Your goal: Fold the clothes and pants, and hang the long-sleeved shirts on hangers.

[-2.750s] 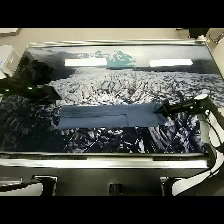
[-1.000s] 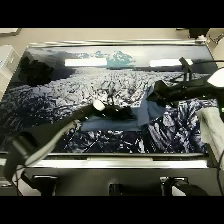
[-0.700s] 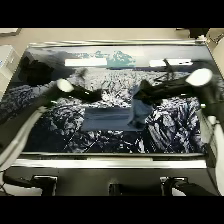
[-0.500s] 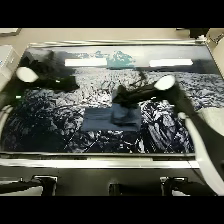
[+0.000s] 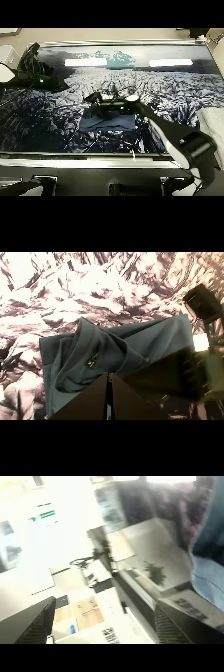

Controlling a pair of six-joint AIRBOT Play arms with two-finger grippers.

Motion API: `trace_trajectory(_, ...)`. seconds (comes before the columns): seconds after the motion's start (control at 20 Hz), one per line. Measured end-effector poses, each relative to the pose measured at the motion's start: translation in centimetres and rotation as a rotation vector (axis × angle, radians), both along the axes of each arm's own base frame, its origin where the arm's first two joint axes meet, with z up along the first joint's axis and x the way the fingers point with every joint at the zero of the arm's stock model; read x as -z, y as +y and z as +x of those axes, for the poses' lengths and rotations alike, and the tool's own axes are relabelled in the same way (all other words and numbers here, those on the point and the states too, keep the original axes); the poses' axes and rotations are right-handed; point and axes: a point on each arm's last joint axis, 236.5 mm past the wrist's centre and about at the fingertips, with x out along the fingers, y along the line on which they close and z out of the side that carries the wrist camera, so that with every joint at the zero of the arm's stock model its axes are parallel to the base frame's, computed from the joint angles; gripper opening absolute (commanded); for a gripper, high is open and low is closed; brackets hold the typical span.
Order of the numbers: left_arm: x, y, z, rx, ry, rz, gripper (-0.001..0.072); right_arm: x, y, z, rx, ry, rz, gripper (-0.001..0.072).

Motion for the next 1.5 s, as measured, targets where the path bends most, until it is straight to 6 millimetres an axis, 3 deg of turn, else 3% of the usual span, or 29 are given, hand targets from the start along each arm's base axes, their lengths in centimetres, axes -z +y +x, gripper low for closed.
trace_trajectory(0.1, 0.4, 0.7, -0.4, 0.006, 0.010, 0.038, 0.0021, -1.1, -4.4, 2.2, 0.017, -0.060, -0.029, 0.0678)
trace_trajectory(0.25, 0.8, 1.6, -0.7, 0.011, 0.019, 0.078, 0.0021, -0.1, -15.4, 4.6, 0.044, -0.103, -0.255, 0.0666)
trace_trajectory(0.4, 1.0, 1.9, -0.8, 0.016, 0.022, 0.095, 0.0021, 4.3, -26.7, 3.2, 0.046, 0.002, -0.542, 0.0623)
trace_trajectory(0.5, 1.0, 1.6, -1.0, 0.023, 0.022, 0.098, 0.0022, 6.8, -30.0, 1.3, 0.027, 0.071, -0.623, 0.0620)
trace_trajectory(0.65, 1.1, 1.2, -1.3, 0.037, 0.027, 0.102, 0.0022, 9.8, -29.5, -1.1, -0.041, 0.116, -0.601, 0.0602)
trace_trajectory(0.85, 1.3, 1.0, -1.7, 0.039, 0.047, 0.101, 0.0021, 12.3, -26.0, -2.1, -0.112, 0.121, -0.499, 0.0569)
trace_trajectory(0.9, 1.3, 1.0, -1.7, 0.038, 0.049, 0.101, 0.0022, 12.7, -25.2, -2.1, -0.117, 0.123, -0.478, 0.0533)
trace_trajectory(0.95, 1.3, 1.0, -1.8, 0.037, 0.054, 0.101, 0.0022, 13.1, -24.5, -2.1, -0.120, 0.122, -0.466, 0.0458)
trace_trajectory(1.1, 1.3, 0.9, -1.8, 0.035, 0.058, 0.099, 0.0022, 13.7, -23.3, -1.5, -0.100, 0.111, -0.450, 0.0031)
trace_trajectory(1.15, 1.3, 0.9, -1.9, 0.036, 0.059, 0.099, 0.0022, 13.7, -23.0, -1.2, -0.085, 0.110, -0.441, 0.0033)
trace_trajectory(1.25, 1.3, 0.9, -1.9, 0.034, 0.061, 0.098, 0.0022, 13.2, -22.5, -0.7, -0.079, 0.094, -0.420, 0.0031)
trace_trajectory(1.35, 1.4, 0.9, -1.9, 0.034, 0.061, 0.099, 0.0022, 11.2, -22.1, 0.1, -0.105, 0.046, -0.392, 0.0031)
trace_trajectory(1.5, 1.3, 0.9, -1.8, 0.033, 0.058, 0.098, 0.0022, 4.7, -24.0, 3.9, -0.089, -0.100, -0.412, 0.0031)
